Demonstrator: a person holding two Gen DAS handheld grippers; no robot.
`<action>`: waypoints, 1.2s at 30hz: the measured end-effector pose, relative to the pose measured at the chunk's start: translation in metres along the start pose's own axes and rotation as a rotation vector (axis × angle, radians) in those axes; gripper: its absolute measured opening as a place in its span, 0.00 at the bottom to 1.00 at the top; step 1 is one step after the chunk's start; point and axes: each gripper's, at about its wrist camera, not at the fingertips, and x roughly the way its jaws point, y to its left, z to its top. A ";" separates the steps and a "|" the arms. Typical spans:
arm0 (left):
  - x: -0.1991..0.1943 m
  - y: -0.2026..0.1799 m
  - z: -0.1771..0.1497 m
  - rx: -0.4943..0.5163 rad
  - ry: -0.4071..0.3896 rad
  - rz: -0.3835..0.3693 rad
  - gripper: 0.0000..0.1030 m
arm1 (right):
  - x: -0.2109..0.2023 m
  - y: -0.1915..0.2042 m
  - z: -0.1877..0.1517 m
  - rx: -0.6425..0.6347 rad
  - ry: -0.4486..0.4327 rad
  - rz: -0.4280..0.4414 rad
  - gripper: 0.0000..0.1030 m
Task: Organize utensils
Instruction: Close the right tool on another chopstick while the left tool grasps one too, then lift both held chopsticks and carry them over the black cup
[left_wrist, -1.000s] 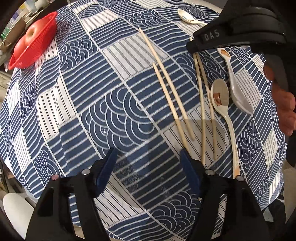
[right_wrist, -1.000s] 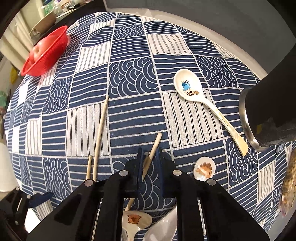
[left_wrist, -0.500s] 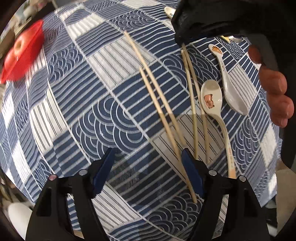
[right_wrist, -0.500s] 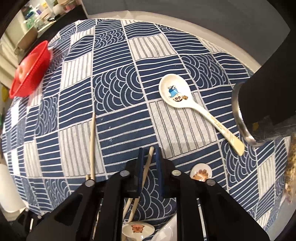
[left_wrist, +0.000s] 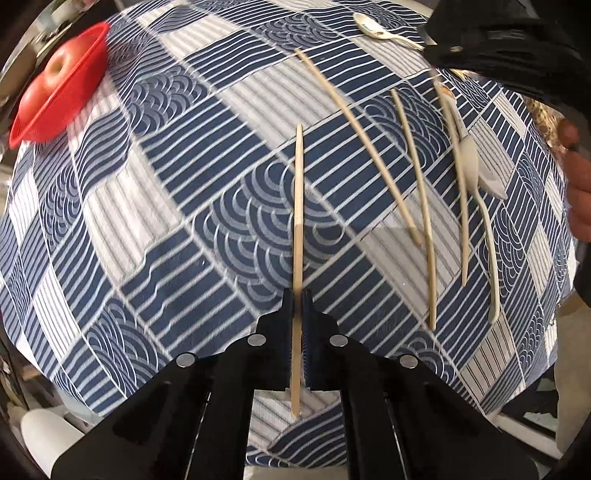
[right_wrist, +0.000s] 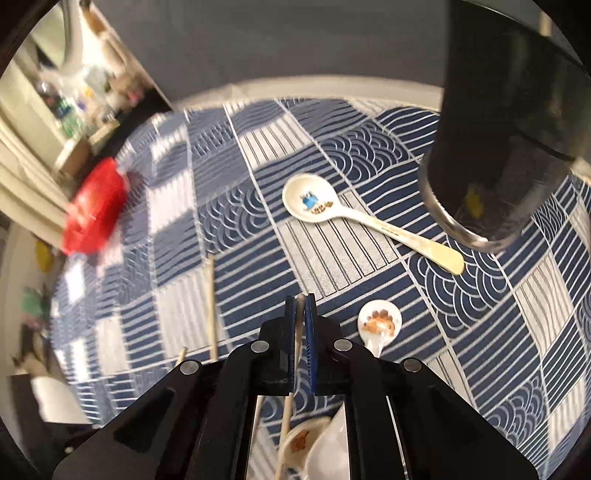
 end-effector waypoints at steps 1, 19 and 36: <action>-0.001 0.004 -0.001 -0.019 0.003 0.000 0.04 | -0.003 0.002 0.002 -0.004 -0.010 0.009 0.05; -0.062 -0.035 -0.014 -0.081 -0.146 0.052 0.05 | -0.176 -0.028 0.000 -0.131 -0.321 0.090 0.04; -0.149 -0.093 0.075 0.111 -0.369 -0.040 0.05 | -0.290 -0.068 0.059 -0.124 -0.560 0.007 0.04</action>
